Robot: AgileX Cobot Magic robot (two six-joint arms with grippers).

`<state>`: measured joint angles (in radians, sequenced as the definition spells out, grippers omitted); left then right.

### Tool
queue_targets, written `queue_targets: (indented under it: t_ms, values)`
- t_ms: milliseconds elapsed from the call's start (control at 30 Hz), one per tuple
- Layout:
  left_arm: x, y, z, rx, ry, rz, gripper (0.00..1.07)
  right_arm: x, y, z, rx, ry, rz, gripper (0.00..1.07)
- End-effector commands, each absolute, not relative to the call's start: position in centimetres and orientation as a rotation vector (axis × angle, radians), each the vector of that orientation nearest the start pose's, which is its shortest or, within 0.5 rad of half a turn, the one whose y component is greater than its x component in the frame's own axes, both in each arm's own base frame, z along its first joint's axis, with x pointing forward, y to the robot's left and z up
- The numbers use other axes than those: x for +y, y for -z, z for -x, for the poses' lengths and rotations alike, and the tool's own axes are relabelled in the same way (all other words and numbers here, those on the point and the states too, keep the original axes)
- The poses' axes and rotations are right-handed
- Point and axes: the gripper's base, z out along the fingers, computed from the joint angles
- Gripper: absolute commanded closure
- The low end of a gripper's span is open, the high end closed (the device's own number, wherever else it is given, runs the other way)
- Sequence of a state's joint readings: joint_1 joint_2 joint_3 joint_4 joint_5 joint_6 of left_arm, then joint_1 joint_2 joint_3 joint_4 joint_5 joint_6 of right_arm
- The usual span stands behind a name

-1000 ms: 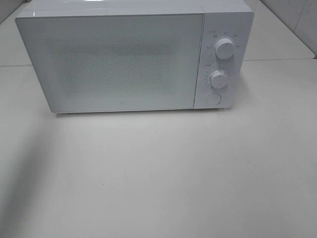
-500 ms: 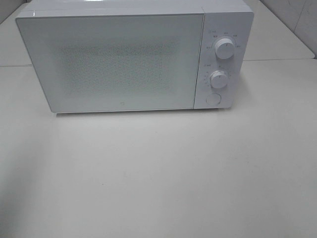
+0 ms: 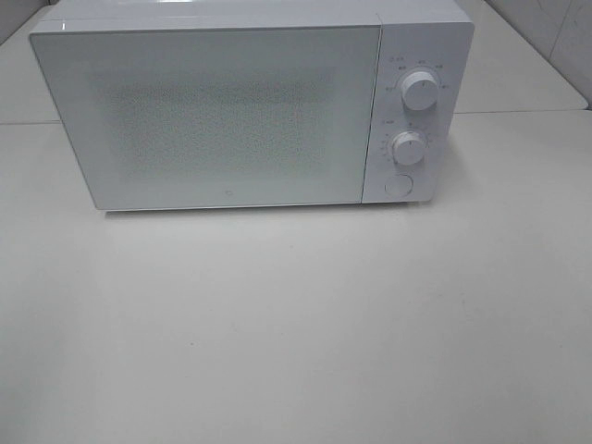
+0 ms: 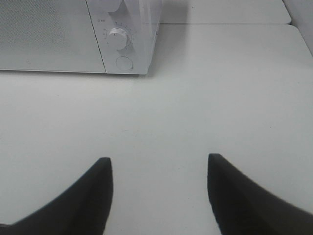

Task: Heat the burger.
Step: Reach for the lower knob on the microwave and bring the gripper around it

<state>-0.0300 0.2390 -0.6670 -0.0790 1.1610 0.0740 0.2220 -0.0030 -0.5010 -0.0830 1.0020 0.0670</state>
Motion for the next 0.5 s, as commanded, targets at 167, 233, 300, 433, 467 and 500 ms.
queue_targets:
  t_ms: [167,233,300,433,467,500]
  values:
    - [-0.7,-29.4,2.2,2.004,0.078,-0.107,1.06,-0.8,-28.2,0.6,1.947,-0.082,0.156,0.53]
    - [-0.7,-29.3,2.4,1.992,0.075,-0.108,1.06,-0.8,-28.2,0.6,1.947,-0.082,0.156,0.53]
    - [-0.7,-29.1,2.2,2.011,0.076,-0.11,1.06,-0.8,-28.2,0.6,1.947,-0.082,0.156,0.53]
    - [-0.7,-28.6,1.7,2.008,0.078,-0.108,1.06,-0.8,-28.2,0.6,1.947,-0.082,0.156,0.53]
    - [-0.7,-28.6,1.7,2.008,0.078,-0.108,1.06,-0.8,-28.2,0.6,1.947,-0.082,0.156,0.53]
    - [-0.6,-28.2,1.3,2.002,0.072,-0.102,1.06,-0.8,-28.2,0.6,1.947,-0.082,0.156,0.53]
